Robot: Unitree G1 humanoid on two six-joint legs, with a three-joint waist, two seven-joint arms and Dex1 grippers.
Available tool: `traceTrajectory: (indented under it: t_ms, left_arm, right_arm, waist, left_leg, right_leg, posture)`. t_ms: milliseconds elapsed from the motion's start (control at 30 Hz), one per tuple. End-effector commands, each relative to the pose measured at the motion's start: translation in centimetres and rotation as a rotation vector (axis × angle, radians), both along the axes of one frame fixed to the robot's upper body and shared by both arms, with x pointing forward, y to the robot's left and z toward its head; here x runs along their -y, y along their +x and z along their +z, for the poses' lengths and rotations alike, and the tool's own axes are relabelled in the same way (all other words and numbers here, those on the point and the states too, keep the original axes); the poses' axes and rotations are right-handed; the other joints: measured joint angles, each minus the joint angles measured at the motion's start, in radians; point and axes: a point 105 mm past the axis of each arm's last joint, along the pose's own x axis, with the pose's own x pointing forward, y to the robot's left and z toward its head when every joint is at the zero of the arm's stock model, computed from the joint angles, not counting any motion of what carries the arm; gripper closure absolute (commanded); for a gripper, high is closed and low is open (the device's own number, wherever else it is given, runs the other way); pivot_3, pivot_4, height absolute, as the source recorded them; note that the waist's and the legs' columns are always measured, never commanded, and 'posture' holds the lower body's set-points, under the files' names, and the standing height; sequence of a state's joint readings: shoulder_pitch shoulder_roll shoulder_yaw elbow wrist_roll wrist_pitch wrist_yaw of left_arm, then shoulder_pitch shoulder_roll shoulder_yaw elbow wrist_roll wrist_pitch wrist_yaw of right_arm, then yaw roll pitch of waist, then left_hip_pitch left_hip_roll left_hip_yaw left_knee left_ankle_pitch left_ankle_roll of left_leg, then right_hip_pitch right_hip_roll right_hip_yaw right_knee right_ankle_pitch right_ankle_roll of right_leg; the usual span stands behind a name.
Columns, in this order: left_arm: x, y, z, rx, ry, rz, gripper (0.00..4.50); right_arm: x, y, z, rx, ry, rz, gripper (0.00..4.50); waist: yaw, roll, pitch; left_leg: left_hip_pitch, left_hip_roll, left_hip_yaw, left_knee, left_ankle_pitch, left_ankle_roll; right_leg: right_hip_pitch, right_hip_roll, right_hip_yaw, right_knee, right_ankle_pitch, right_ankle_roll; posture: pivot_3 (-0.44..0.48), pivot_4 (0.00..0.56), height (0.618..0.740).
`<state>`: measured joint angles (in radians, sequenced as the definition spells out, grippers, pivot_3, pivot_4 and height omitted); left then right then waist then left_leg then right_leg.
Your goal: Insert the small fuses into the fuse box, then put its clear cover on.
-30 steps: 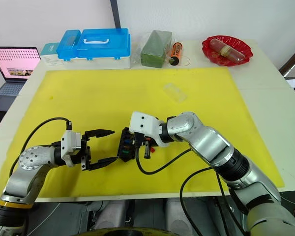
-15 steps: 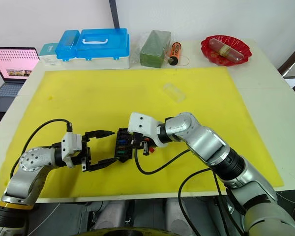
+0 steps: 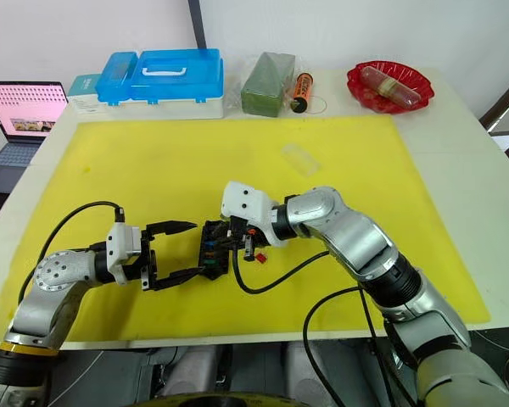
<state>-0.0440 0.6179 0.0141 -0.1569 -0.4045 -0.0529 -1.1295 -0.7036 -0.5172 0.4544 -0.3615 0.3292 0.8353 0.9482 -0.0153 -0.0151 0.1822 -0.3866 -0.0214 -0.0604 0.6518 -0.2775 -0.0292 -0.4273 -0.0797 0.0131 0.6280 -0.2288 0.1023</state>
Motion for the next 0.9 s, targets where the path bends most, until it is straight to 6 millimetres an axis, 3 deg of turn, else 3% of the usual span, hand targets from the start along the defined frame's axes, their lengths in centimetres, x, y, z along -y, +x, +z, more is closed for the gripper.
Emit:
traceTrajectory:
  t_ms: [33,67,900]
  left_arm:
    - [0.1,0.1,0.7,0.033,-0.008,-0.007,0.00]
    - [0.2,0.0,0.8,0.034,-0.009,-0.010,0.00]
    - [0.0,-0.8,0.5,0.032,-0.003,0.008,0.00]
  right_arm:
    - [-0.7,0.2,1.3,0.032,0.053,0.011,4.23]
    - [-0.8,0.1,1.2,0.029,0.054,0.013,4.44]
    - [-0.6,0.3,-2.3,-0.032,-0.051,-0.001,4.44]
  waist:
    - [0.000,0.000,0.000]
    - [0.000,0.000,0.000]
    - [0.000,0.000,0.000]
  left_leg:
    - [0.000,0.000,0.000,0.000,0.000,0.000]
    - [0.000,0.000,0.000,0.000,0.000,0.000]
    - [0.001,0.000,0.000,0.000,0.000,0.000]
  right_leg:
    - [0.000,0.000,0.000,0.000,0.000,0.000]
    - [0.000,0.000,0.000,0.000,0.000,0.000]
    - [0.000,0.000,0.000,0.000,0.000,0.000]
  posture:
    - [0.000,0.150,0.740]
    - [0.000,0.150,0.740]
    - [0.000,0.150,0.740]
